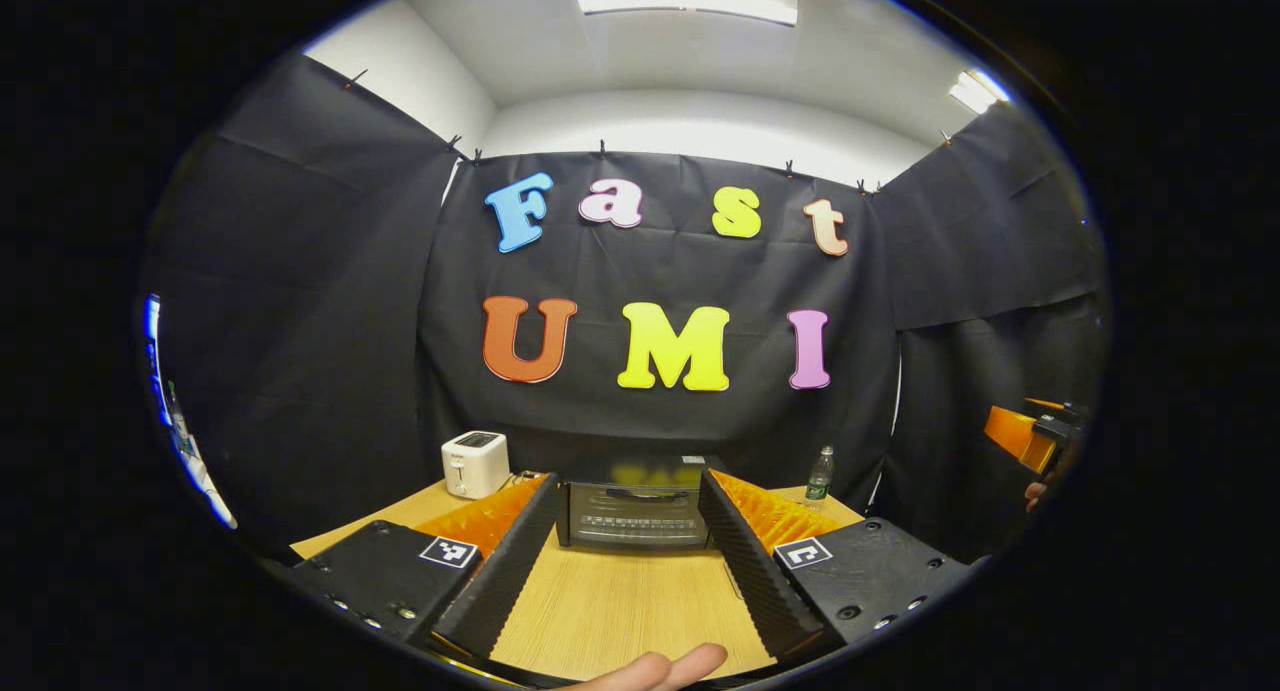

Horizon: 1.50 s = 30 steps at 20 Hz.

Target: Open the electric oven with the left hand, put the food in, and close the electric oven.

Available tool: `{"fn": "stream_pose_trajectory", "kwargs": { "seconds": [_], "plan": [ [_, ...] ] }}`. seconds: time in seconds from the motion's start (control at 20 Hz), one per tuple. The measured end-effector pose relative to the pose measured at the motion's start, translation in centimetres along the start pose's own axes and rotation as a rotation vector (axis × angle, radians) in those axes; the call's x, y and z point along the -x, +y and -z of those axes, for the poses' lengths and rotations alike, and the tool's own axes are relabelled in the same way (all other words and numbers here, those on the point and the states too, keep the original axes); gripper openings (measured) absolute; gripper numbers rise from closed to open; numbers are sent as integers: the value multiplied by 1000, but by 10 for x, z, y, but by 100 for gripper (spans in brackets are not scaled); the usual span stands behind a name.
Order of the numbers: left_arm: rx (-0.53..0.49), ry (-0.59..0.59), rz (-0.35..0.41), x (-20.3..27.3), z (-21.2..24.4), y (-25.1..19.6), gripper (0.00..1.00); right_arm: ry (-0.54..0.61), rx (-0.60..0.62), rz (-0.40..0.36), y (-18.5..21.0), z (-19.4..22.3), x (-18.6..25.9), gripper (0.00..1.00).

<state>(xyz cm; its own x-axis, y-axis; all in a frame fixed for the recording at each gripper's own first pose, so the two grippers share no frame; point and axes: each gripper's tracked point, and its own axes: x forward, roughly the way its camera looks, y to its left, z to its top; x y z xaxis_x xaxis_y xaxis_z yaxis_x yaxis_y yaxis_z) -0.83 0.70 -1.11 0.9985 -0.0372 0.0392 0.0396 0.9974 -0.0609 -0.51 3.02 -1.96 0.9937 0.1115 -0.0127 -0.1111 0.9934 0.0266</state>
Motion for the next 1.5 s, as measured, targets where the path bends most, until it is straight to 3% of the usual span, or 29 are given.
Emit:
{"fn": "stream_pose_trajectory", "kwargs": {
  "seconds": [0.3,0.7,0.8,1.05,1.3,1.35,1.4,1.5],
  "plan": [
    [4,27,28,-34,18,-5,92,6,-6,-46,9,16,-24,96],
    [-14,152,47,-147,57,-6,92,56,-31,-77,1,45,-77,96],
    [-14,197,47,-183,73,-4,92,64,-44,-79,-3,50,-86,100],
    [-83,314,49,-271,130,-7,92,110,-66,-58,-23,73,-111,96],
    [-108,433,52,-322,189,-18,93,121,-53,-30,-44,86,-129,96],
    [-101,445,55,-326,196,-21,84,124,-53,-28,-46,90,-131,96],
    [-99,450,52,-331,201,-22,94,127,-58,-32,-47,92,-132,96],
    [-105,454,48,-335,204,-22,95,133,-81,-41,-46,98,-134,96]
  ]
}}
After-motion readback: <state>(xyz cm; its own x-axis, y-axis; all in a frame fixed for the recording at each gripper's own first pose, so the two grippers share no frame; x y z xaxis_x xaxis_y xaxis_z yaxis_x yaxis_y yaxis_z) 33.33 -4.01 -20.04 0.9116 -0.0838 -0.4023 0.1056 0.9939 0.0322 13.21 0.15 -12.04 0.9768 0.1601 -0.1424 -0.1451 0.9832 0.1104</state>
